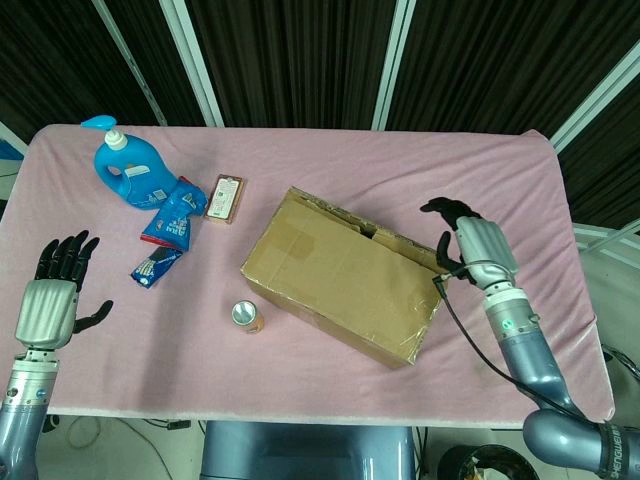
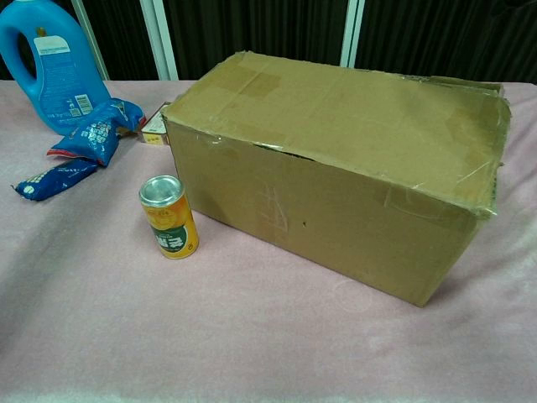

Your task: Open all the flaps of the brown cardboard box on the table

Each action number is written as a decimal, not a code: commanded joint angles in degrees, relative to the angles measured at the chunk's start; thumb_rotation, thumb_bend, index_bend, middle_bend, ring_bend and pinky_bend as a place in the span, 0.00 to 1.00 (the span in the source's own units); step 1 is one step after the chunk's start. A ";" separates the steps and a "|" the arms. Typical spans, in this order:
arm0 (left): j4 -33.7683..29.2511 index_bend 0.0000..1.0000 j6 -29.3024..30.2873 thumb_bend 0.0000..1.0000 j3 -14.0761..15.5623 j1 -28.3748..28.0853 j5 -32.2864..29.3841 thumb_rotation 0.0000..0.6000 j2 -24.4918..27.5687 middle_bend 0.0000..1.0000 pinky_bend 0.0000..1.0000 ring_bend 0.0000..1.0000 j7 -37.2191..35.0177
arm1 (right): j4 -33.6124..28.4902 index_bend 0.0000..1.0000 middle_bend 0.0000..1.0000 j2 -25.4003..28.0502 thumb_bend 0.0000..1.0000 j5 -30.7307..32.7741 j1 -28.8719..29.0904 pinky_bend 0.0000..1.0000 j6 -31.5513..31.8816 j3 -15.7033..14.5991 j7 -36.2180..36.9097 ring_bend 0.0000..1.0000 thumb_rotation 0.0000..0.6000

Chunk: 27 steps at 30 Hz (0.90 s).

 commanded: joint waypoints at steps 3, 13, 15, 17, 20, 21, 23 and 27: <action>0.82 0.00 -0.11 0.18 -0.84 0.43 0.68 1.00 -0.24 0.00 0.00 0.00 -0.57 | -1.53 0.27 0.20 -3.19 0.92 9.93 5.58 0.25 -0.38 -0.79 -3.65 0.17 1.00; 1.71 0.00 -0.09 0.18 -2.69 0.99 2.18 1.00 -0.53 0.00 0.00 0.00 -1.59 | -5.03 0.18 0.17 -7.30 0.92 15.43 9.65 0.25 7.69 -2.90 -7.02 0.16 1.00; 1.56 0.00 0.19 0.18 -3.13 1.08 2.60 1.00 -0.40 0.00 0.00 0.00 -1.75 | -5.74 0.15 0.15 -7.93 0.91 16.79 10.36 0.25 9.45 -2.94 -7.73 0.15 1.00; 1.20 0.00 0.39 0.18 -3.48 1.20 2.99 1.00 -0.10 0.00 0.00 0.00 -1.89 | -6.41 0.12 0.13 -8.41 0.91 18.88 11.06 0.25 10.80 -2.74 -8.20 0.13 1.00; 0.40 0.00 1.06 0.18 -4.01 1.32 3.98 1.00 0.63 0.00 0.00 0.00 -2.01 | -6.84 0.11 0.12 -9.06 0.91 22.46 12.13 0.25 12.19 -2.05 -8.46 0.11 1.00; 0.16 0.00 1.12 0.18 -4.09 1.36 4.24 1.00 0.84 0.00 0.00 0.00 -2.05 | -6.77 0.11 0.11 -9.21 0.91 23.22 12.45 0.25 12.50 -1.92 -8.63 0.11 1.00; -0.28 0.00 1.21 0.18 -4.25 1.47 4.58 1.00 1.18 0.00 0.00 0.00 -2.09 | -6.62 0.10 0.11 -9.46 0.91 24.39 12.93 0.25 12.97 -1.72 -8.78 0.11 1.00; -0.84 0.00 1.24 0.18 -4.45 1.70 4.89 1.00 1.43 0.00 0.00 0.00 -2.11 | -6.39 0.10 0.11 -9.57 0.91 25.54 13.45 0.25 13.25 -1.53 -8.81 0.11 1.00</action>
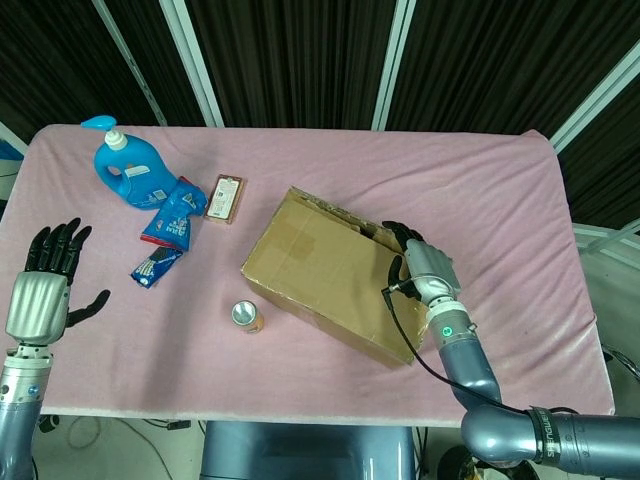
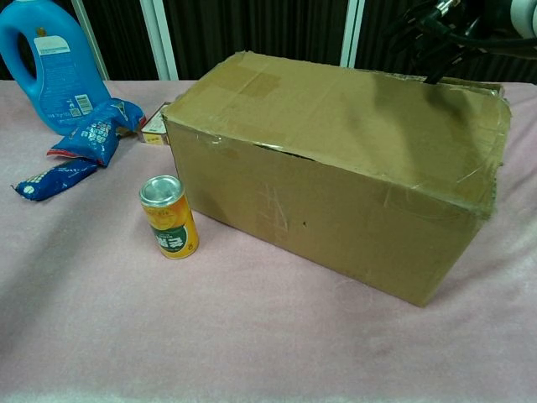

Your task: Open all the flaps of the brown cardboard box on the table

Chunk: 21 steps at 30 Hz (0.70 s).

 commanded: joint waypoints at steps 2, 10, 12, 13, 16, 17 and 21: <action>-0.36 0.00 -0.06 0.18 -0.24 0.20 0.24 1.00 0.16 0.00 0.00 0.00 0.04 | 0.49 0.10 0.11 -0.06 0.91 0.31 0.49 0.25 0.38 0.06 -0.24 0.11 1.00; -0.43 0.00 -0.75 0.18 -0.80 0.50 0.15 1.00 0.08 0.00 0.00 0.00 0.03 | 0.38 0.10 0.14 0.41 0.90 2.46 1.07 0.29 0.77 -0.18 -0.69 0.17 1.00; -0.39 0.00 -0.79 0.18 -0.88 0.60 0.28 1.00 0.05 0.00 0.00 0.00 0.05 | 0.55 0.10 0.17 0.14 0.90 2.71 1.33 0.32 0.98 -0.23 -0.73 0.22 1.00; -0.36 0.00 -0.82 0.18 -0.93 0.62 0.32 1.00 0.04 0.00 0.00 0.00 0.05 | 0.69 0.10 0.18 0.00 0.90 2.76 1.44 0.34 1.05 -0.21 -0.69 0.25 1.00; -0.33 0.00 -0.96 0.18 -1.13 0.71 0.33 1.00 0.05 0.00 0.00 0.00 -0.01 | 1.23 0.10 0.20 -0.35 0.90 3.04 1.90 0.38 1.11 -0.08 -0.76 0.28 1.00; -0.32 0.00 -1.01 0.18 -1.21 0.74 0.35 1.00 0.04 0.00 0.00 0.00 -0.04 | 1.39 0.10 0.20 -0.40 0.90 3.19 2.04 0.40 1.08 0.14 -0.63 0.29 1.00; -0.20 0.00 -1.05 0.18 -1.39 0.83 0.56 1.00 -0.08 0.00 0.00 0.00 -0.11 | 1.23 0.10 0.20 -0.09 0.90 3.75 2.54 0.49 0.71 1.56 0.15 0.32 1.00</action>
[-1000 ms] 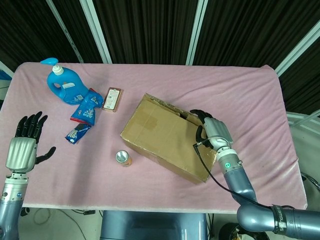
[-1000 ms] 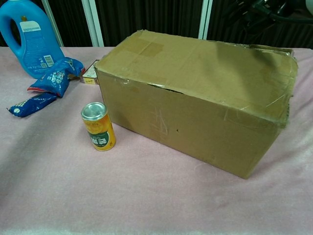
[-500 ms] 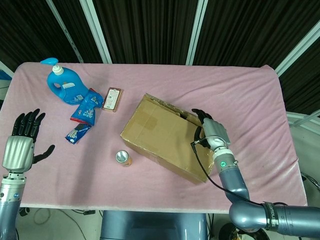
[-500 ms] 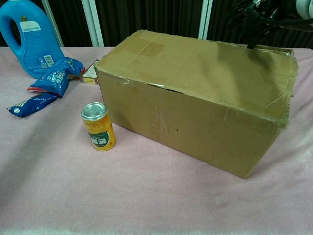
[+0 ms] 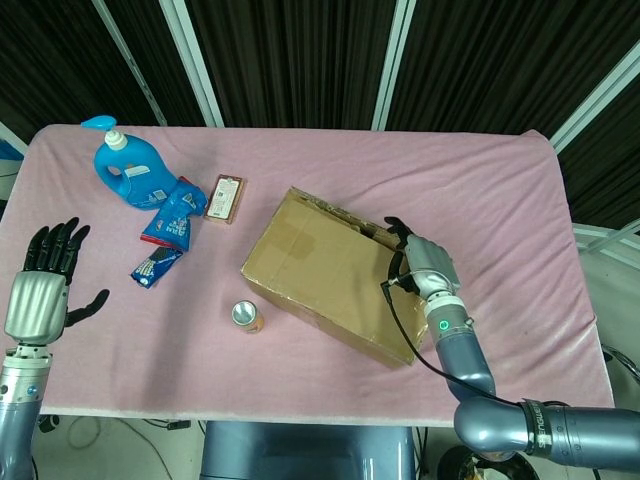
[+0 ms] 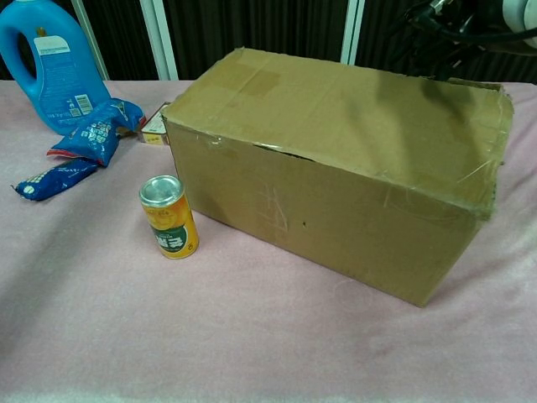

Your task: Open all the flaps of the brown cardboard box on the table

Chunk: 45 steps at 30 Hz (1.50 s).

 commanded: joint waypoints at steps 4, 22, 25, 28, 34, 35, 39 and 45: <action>0.14 0.00 -0.07 0.18 -0.25 0.13 0.17 1.00 -0.15 0.00 0.00 0.00 -0.02 | -1.94 0.10 0.20 1.63 0.90 1.89 0.92 0.54 -0.62 3.12 1.27 0.35 1.00; 0.80 0.00 0.02 0.18 -0.77 0.40 0.69 1.00 -0.48 0.00 0.00 0.00 0.03 | -12.68 0.09 0.20 10.35 0.90 18.48 2.26 0.55 -8.68 13.99 10.13 0.35 1.00; 1.55 0.00 -0.13 0.19 -0.81 0.44 0.58 1.00 -0.80 0.00 0.00 0.00 0.04 | -13.84 0.09 0.20 12.58 0.90 20.88 2.87 0.55 -11.32 15.56 11.43 0.35 1.00; 2.02 0.00 -0.17 0.19 -0.91 0.43 0.58 1.00 -1.08 0.00 0.00 0.00 -0.03 | -13.84 0.08 0.20 14.61 0.90 22.79 3.90 0.55 -14.16 16.71 12.26 0.35 1.00; 2.58 0.00 -0.06 0.19 -1.02 0.50 0.82 1.00 -1.38 0.00 0.00 0.00 -0.21 | -13.84 0.08 0.20 19.21 0.90 27.32 5.58 0.55 -19.11 17.61 14.39 0.35 1.00; 2.62 0.00 -0.06 0.19 -1.04 0.51 0.84 1.00 -1.41 0.00 0.00 0.00 -0.22 | -13.84 0.08 0.20 19.79 0.90 27.72 5.74 0.55 -19.78 17.57 14.73 0.35 1.00; 2.78 0.00 -0.09 0.19 -1.10 0.52 0.94 1.00 -1.53 0.00 0.00 0.00 -0.22 | -13.84 0.08 0.20 22.15 0.90 29.60 6.54 0.55 -23.06 17.55 16.47 0.35 1.00; 3.10 0.00 -0.04 0.19 -1.19 0.55 1.08 1.00 -1.71 0.00 0.00 0.00 -0.22 | -13.84 0.07 0.20 26.22 0.90 32.06 8.24 0.55 -29.58 17.25 18.49 0.35 1.00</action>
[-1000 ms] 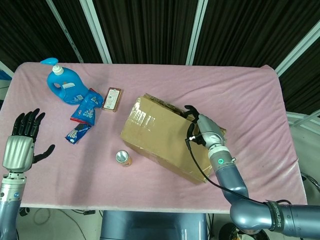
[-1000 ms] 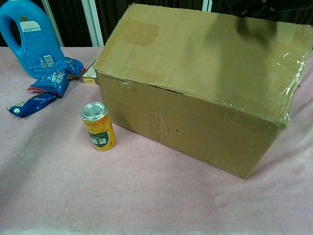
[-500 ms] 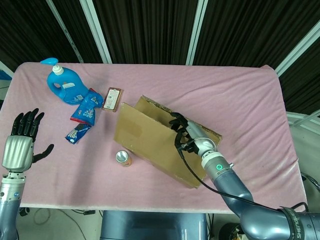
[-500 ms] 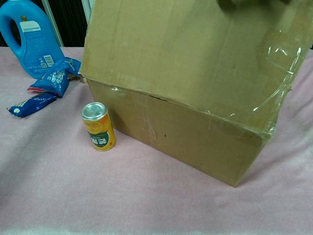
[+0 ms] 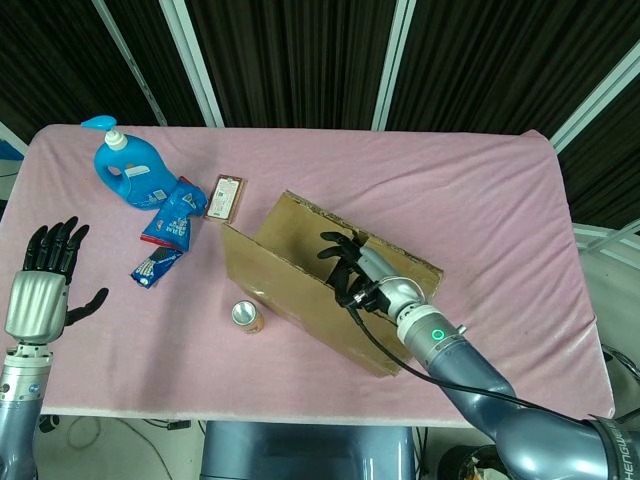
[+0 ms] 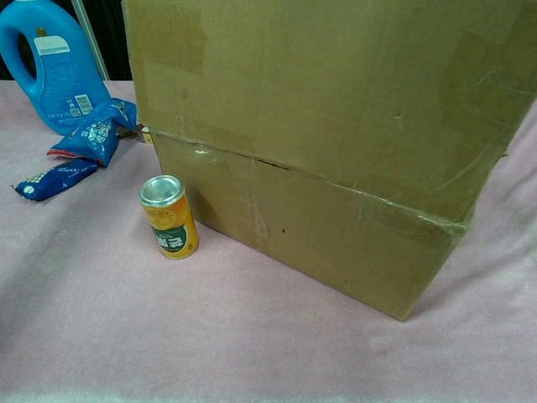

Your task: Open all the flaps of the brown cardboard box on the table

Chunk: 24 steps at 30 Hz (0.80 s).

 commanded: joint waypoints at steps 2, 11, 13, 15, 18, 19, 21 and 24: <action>0.11 0.00 0.03 0.19 -0.04 0.04 0.06 1.00 -0.06 0.00 0.00 0.00 -0.05 | -0.01 0.07 0.20 3.65 0.90 3.07 1.93 0.55 -6.16 -0.33 2.27 0.35 1.00; 0.46 0.00 0.22 0.19 -0.18 0.15 0.27 1.00 -0.12 0.00 0.00 0.00 -0.56 | -0.01 0.06 0.20 8.84 0.90 6.02 5.54 0.55 -15.81 -4.00 6.14 0.35 1.00; 0.47 0.00 0.22 0.19 -0.23 0.18 0.23 1.00 -0.08 0.00 0.00 0.00 -0.67 | -0.01 0.06 0.20 9.26 0.90 5.73 6.01 0.55 -16.84 -4.97 7.12 0.35 1.00; 0.46 0.00 0.20 0.19 -0.28 0.21 0.18 1.00 -0.05 0.00 0.00 0.00 -0.75 | -0.01 0.05 0.19 9.62 0.90 5.16 6.39 0.55 -18.11 -6.25 8.22 0.35 1.00; 0.46 0.00 0.14 0.19 -0.29 0.23 0.16 1.00 -0.02 0.00 0.00 0.00 -0.80 | -0.01 0.05 0.19 10.10 0.90 4.27 6.61 0.55 -19.17 -7.34 9.32 0.35 1.00; 0.46 0.00 0.12 0.19 -0.29 0.22 0.15 1.00 -0.01 0.00 0.00 0.00 -0.81 | -0.01 0.05 0.19 10.23 0.90 3.82 6.64 0.55 -19.25 -7.67 9.52 0.35 1.00; 0.42 0.00 0.06 0.19 -0.29 0.22 0.15 1.00 0.00 0.00 0.00 0.00 -0.84 | -0.01 0.05 0.19 10.38 0.90 2.63 6.63 0.55 -19.01 -8.34 9.85 0.35 1.00; 0.28 0.00 -0.06 0.19 -0.36 0.13 0.19 1.00 0.08 0.00 0.00 0.00 -0.78 | -0.01 0.05 0.19 10.02 0.87 -3.17 4.95 0.52 -14.59 -10.64 9.81 0.34 1.00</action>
